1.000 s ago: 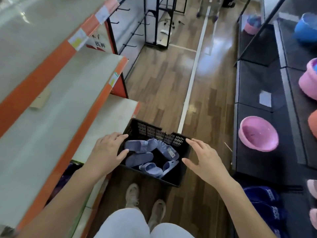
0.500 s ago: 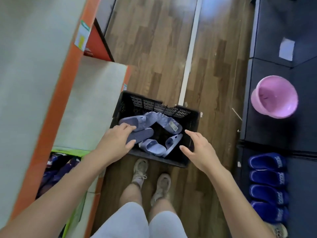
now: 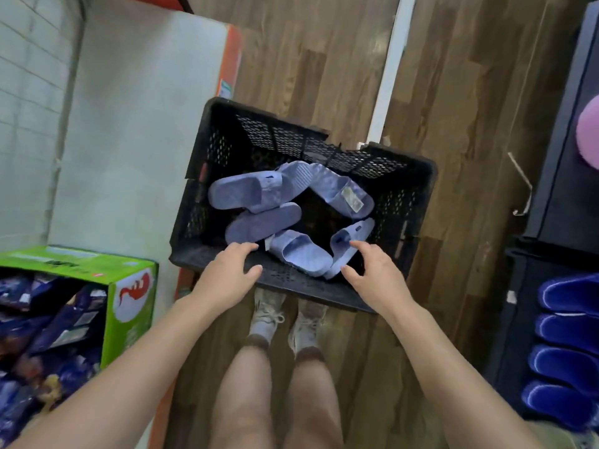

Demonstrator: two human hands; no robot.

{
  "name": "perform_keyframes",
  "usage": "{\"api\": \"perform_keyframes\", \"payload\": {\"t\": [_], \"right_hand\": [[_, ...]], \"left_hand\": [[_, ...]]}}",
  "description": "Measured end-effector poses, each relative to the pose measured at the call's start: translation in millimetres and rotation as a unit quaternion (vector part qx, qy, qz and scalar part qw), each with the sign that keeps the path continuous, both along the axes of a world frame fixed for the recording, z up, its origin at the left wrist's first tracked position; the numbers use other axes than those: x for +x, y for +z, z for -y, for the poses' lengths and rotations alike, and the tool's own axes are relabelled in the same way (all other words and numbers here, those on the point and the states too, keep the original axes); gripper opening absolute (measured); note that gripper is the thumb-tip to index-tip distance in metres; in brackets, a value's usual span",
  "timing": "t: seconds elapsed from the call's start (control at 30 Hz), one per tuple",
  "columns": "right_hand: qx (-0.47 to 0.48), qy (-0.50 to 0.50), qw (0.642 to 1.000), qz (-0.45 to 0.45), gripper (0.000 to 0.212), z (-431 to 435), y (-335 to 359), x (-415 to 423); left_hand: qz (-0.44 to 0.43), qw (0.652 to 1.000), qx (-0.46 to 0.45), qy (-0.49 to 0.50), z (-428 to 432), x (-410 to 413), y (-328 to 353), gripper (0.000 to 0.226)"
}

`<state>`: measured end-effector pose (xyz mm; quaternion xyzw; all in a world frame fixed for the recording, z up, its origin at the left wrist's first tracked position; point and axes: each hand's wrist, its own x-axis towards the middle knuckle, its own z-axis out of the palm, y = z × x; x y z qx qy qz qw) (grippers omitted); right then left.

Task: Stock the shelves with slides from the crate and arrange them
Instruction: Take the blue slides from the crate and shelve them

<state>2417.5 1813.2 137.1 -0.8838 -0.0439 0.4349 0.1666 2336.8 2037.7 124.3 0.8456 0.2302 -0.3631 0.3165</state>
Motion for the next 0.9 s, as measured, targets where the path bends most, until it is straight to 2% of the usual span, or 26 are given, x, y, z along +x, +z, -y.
{"api": "perform_keyframes", "payload": {"t": [0.13, 0.4, 0.53, 0.7, 0.77, 0.87, 0.9], "right_hand": [[-0.009, 0.017, 0.999, -0.043, 0.054, -5.7, -78.3, -0.2], [-0.041, 0.05, 0.992, -0.104, 0.058, -26.9, -218.4, -8.9], [-0.067, 0.078, 0.986, -0.129, 0.06, -36.9, -261.5, -15.1], [-0.129, 0.09, 0.979, -0.132, 0.076, -42.2, -281.1, -17.3], [-0.152, 0.068, 0.978, -0.123, 0.063, -42.1, -283.1, -19.3], [-0.15, -0.018, 0.979, -0.138, 0.024, -44.2, -280.4, -18.3], [-0.148, -0.027, 0.978, -0.146, 0.022, -44.8, -276.4, -15.0]], "left_hand": [[-0.025, 1.0, -0.002, -0.011, 4.9, 8.3, -69.5, 0.045], [-0.031, 0.999, 0.01, 0.027, -5.0, 43.5, -190.6, 0.046], [-0.047, 0.999, 0.016, 0.007, -12.0, 44.4, -221.3, 0.047], [-0.059, 0.998, 0.016, -0.002, -19.0, 36.3, -232.6, 0.045], [-0.064, 0.998, 0.012, -0.006, -21.3, 32.7, -230.6, 0.044], [-0.068, 0.998, 0.007, 0.004, -25.8, 29.5, -224.1, 0.044], [-0.065, 0.998, 0.007, 0.009, -27.5, 28.8, -221.5, 0.044]]}}
